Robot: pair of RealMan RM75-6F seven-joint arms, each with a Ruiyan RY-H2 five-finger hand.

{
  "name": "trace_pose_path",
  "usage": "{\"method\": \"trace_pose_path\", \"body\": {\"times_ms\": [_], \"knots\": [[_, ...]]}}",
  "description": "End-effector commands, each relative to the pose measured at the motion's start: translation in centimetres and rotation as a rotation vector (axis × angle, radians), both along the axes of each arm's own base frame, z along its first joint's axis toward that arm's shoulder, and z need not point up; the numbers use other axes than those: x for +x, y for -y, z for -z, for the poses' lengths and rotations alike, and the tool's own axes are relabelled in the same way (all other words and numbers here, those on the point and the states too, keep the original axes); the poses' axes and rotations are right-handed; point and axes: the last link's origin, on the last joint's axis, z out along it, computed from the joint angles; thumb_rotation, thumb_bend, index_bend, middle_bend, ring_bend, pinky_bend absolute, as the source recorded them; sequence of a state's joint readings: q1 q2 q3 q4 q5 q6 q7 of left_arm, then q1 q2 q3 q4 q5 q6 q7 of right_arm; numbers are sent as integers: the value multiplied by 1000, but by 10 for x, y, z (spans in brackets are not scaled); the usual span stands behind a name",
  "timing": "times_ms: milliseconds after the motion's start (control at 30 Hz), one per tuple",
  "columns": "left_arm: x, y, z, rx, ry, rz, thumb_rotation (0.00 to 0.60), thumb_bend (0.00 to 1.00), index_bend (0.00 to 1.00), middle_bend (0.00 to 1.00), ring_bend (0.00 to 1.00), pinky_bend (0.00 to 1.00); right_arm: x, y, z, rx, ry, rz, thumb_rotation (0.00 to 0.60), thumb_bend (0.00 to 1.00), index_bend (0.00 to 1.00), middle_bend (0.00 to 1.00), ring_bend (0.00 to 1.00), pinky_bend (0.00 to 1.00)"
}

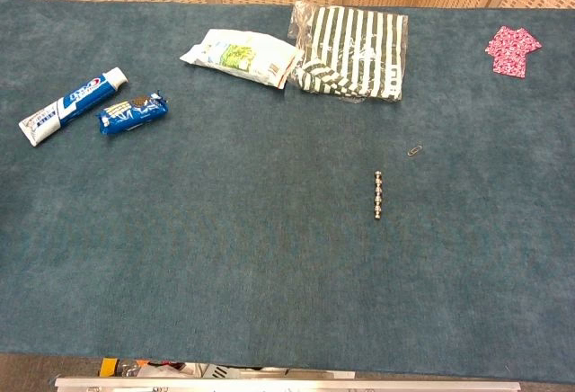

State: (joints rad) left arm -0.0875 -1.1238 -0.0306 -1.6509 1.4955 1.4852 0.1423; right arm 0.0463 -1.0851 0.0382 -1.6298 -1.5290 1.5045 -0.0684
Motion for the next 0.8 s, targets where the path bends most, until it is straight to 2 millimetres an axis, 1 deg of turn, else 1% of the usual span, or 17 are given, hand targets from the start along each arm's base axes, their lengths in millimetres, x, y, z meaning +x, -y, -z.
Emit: {"method": "trace_pose_path", "body": {"times_ms": [33, 233, 400, 467, 567, 700, 800], "knots": [[0, 0, 0, -3, -1, -5, 600, 193, 0, 71, 60, 45, 0, 1, 1, 5, 0, -1, 600, 185, 508, 498, 492, 740], [0, 3, -2, 3, -3, -7, 600, 193, 0, 71, 60, 45, 7, 8, 6, 32, 15, -56, 600, 185, 508, 498, 492, 740], [0, 3, -1, 3, -3, -12, 600, 192, 0, 71, 60, 45, 23, 20, 13, 95, 23, -145, 600, 185, 508, 502, 498, 740], [0, 3, 1, -5, -6, -17, 600, 193, 0, 71, 60, 45, 32, 29, 17, 137, 0, -182, 600, 185, 508, 516, 528, 740], [2, 4, 2, -12, -8, -17, 600, 192, 0, 71, 60, 45, 49, 42, 27, 207, -20, -247, 600, 185, 508, 565, 611, 754], [2, 5, 2, -6, -4, -19, 600, 193, 0, 71, 60, 45, 72, 58, 47, 339, -38, -320, 600, 185, 508, 674, 741, 881], [1, 6, 2, -4, -5, -24, 600, 193, 0, 71, 60, 45, 79, 62, 56, 379, -56, -346, 600, 185, 508, 756, 828, 964]]}}
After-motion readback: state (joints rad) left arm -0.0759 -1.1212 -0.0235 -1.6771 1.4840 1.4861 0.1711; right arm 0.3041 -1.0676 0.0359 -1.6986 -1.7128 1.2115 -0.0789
